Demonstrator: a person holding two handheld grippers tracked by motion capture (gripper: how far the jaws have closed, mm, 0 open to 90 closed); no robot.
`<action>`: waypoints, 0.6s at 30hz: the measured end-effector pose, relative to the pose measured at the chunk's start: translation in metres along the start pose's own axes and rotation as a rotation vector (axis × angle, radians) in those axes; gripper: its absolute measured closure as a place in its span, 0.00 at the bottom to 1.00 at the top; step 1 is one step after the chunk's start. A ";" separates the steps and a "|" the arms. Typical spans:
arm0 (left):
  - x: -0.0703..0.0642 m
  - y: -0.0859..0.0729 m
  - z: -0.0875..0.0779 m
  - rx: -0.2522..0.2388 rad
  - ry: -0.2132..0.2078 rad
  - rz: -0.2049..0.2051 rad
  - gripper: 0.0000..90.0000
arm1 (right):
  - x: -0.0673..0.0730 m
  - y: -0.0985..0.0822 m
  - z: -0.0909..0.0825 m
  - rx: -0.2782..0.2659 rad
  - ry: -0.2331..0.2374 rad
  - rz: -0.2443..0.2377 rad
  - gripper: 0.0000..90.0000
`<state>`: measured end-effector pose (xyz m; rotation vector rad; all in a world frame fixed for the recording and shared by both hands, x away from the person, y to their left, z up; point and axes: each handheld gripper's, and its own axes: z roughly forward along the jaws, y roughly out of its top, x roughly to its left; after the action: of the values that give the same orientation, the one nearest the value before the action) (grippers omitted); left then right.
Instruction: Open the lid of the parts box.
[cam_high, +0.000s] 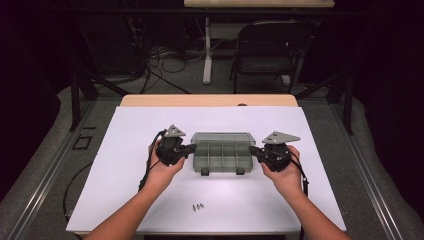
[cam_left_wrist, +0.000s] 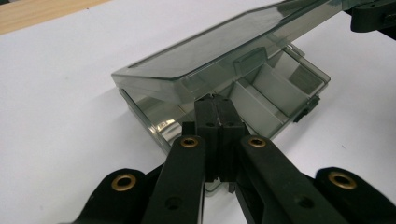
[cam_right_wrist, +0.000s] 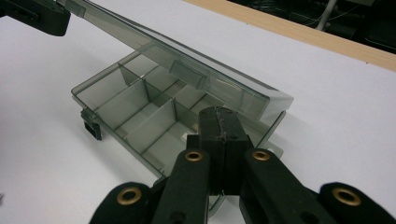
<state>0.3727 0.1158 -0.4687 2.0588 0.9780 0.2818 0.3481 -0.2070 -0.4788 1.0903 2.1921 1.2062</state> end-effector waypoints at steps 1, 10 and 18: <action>0.001 0.001 0.000 0.002 -0.001 -0.001 1.00 | -0.001 0.002 0.001 -0.003 0.001 0.002 1.00; 0.007 0.017 0.000 -0.002 0.009 -0.010 1.00 | -0.009 0.020 0.007 0.007 -0.009 0.014 1.00; 0.017 0.032 0.003 -0.013 0.022 -0.035 1.00 | -0.015 0.038 0.011 0.002 -0.025 0.019 1.00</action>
<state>0.4027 0.1150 -0.4486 2.0291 1.0223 0.2924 0.3809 -0.2011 -0.4531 1.1232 2.1700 1.1920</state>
